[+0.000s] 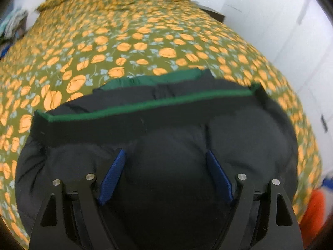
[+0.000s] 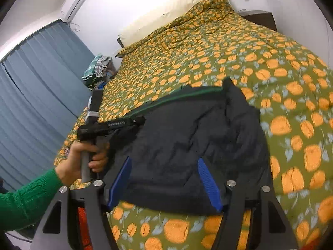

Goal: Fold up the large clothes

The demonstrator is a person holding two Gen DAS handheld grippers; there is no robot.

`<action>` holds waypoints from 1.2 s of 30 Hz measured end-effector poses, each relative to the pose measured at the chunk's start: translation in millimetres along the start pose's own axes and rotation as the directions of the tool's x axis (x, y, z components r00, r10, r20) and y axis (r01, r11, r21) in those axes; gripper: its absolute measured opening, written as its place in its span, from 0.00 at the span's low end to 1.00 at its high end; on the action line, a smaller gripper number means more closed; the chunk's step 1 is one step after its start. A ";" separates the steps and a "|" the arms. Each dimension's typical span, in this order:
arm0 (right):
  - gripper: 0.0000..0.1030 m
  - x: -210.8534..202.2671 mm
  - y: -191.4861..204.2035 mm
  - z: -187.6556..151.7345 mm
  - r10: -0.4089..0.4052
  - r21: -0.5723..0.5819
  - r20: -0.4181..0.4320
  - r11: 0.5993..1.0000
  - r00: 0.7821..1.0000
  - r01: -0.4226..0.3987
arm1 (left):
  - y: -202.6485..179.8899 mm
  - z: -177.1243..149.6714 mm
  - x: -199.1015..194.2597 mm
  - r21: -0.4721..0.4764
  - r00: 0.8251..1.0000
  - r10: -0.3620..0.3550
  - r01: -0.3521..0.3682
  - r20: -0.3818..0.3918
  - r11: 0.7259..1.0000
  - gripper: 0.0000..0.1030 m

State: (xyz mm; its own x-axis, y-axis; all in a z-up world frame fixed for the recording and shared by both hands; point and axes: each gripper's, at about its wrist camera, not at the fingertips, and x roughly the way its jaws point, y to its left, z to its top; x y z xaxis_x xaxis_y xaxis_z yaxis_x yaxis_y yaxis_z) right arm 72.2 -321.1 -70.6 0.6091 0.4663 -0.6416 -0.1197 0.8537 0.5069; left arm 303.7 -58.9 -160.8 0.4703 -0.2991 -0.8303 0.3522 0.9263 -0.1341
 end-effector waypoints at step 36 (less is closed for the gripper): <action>0.73 37.4 -132.7 19.1 -0.090 0.294 -0.050 0.950 0.995 0.101 | -52.1 -59.4 -77.1 0.041 0.985 -0.150 0.147 0.084 0.988 0.86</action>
State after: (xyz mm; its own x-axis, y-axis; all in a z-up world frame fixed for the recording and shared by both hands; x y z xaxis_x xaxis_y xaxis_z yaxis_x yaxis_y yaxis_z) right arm 125.8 -421.4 -150.9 0.5771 0.3984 -0.7129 0.1783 0.7904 0.5860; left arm 201.0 -70.5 -122.0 0.4785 -0.4526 -0.7525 0.4502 0.8622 -0.2323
